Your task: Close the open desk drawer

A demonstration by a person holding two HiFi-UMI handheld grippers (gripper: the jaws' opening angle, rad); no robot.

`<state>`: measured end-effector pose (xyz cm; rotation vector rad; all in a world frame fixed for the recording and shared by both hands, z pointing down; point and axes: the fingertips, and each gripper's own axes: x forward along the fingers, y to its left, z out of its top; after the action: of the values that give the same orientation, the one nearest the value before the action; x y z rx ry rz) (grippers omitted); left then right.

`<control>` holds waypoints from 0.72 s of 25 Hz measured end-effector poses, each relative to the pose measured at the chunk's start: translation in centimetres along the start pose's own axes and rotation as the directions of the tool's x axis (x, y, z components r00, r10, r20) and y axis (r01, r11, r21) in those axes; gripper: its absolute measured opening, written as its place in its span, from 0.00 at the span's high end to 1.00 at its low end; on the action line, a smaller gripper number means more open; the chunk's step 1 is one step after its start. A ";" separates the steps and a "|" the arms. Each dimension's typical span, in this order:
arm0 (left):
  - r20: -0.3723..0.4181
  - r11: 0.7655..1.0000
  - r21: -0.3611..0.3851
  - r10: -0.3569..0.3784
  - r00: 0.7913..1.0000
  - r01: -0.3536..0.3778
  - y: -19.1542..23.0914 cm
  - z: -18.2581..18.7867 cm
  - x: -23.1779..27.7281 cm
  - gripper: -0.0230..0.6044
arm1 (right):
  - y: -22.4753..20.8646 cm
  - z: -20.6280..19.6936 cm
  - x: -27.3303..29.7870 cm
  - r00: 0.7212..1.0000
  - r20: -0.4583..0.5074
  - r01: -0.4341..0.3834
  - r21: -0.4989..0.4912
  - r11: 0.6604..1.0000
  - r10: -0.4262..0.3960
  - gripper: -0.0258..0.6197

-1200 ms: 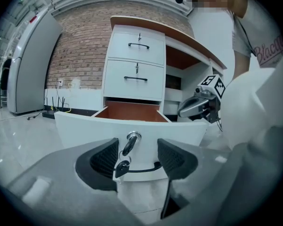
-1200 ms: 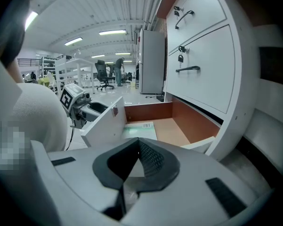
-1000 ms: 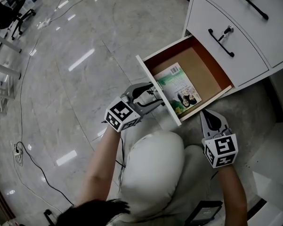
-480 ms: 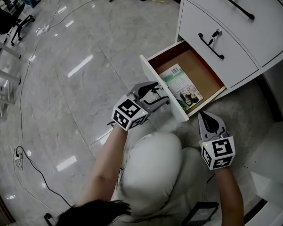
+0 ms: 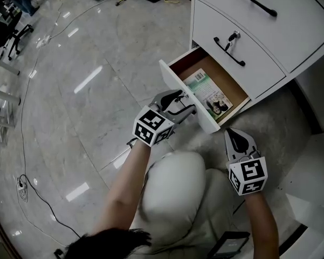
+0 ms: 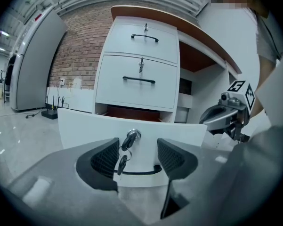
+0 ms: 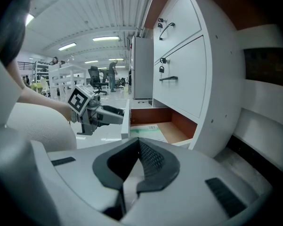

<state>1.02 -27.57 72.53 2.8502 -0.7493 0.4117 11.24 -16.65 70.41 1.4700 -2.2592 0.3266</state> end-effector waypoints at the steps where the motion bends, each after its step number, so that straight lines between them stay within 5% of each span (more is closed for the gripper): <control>1: -0.003 1.000 -0.001 0.001 1.000 -0.001 0.0 0.1 0.2 0.55 | -0.1 0.1 0.0 1.000 0.001 0.004 0.001 1.000 -0.004 0.94; 18: -0.035 1.000 -0.001 0.009 0.999 -0.009 0.0 2.3 7.0 0.55 | -3.5 -0.2 -0.8 1.000 -0.008 0.025 0.028 0.999 -0.025 0.94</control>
<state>7.37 -31.27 72.49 2.8322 -0.7557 0.4611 14.79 -17.33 70.12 1.5068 -2.2370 0.3566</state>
